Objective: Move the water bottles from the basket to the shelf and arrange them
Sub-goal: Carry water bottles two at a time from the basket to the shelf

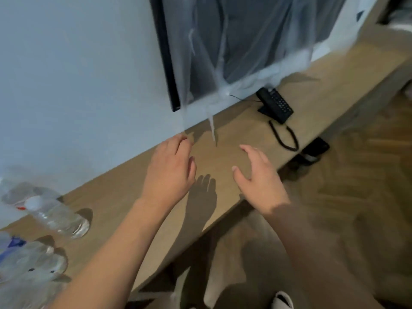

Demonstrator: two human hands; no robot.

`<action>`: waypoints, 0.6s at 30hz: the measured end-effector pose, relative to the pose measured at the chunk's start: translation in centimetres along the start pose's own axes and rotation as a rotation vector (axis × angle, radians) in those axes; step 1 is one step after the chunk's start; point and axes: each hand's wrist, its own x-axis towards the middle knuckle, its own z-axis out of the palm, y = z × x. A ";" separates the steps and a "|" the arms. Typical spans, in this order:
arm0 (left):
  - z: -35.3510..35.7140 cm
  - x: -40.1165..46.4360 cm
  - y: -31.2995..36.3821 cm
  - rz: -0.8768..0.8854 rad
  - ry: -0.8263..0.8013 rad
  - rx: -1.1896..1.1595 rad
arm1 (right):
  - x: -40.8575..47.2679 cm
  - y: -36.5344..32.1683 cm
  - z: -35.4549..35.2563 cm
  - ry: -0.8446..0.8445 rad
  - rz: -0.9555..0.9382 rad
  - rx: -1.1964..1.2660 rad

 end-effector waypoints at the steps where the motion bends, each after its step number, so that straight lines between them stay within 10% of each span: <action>1: 1.0 1.4 2.6 0.041 -0.007 -0.015 | -0.5 2.2 -1.9 0.033 0.037 -0.010; 18: 17.7 17.5 53.3 0.589 -0.085 -0.338 | -9.9 37.2 -36.4 0.487 0.490 -0.139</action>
